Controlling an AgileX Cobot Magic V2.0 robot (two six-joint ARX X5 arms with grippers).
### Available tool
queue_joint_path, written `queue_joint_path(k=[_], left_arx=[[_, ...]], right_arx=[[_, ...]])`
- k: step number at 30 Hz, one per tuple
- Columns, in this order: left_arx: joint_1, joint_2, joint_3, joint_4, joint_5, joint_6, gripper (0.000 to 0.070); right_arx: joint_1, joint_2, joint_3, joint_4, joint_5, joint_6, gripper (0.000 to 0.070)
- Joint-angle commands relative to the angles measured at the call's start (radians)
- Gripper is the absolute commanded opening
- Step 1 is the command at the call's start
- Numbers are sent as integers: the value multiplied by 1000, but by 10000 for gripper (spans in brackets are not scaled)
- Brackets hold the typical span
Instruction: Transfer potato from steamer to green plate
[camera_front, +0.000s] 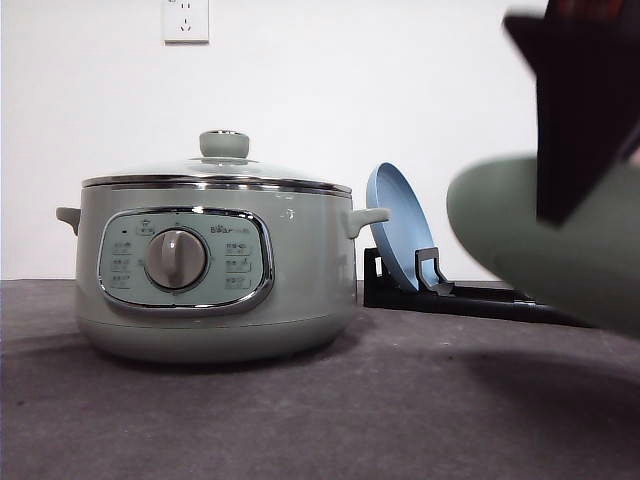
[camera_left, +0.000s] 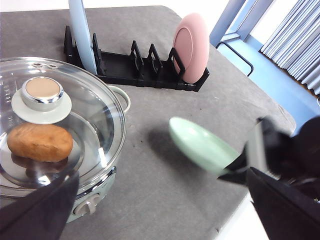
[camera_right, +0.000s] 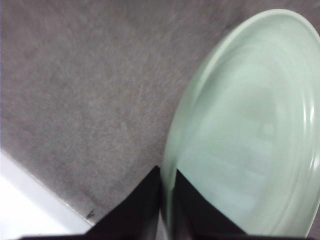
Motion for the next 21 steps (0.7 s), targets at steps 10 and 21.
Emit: queue_joint_path(k=[10,21], left_arx=[[-5,8,23,4,5,12,700],[-5,8,23,2,5,12,700]], right_arx=[[19,233,4,88,74,17,1],[25,385,4,181,104,31,2]])
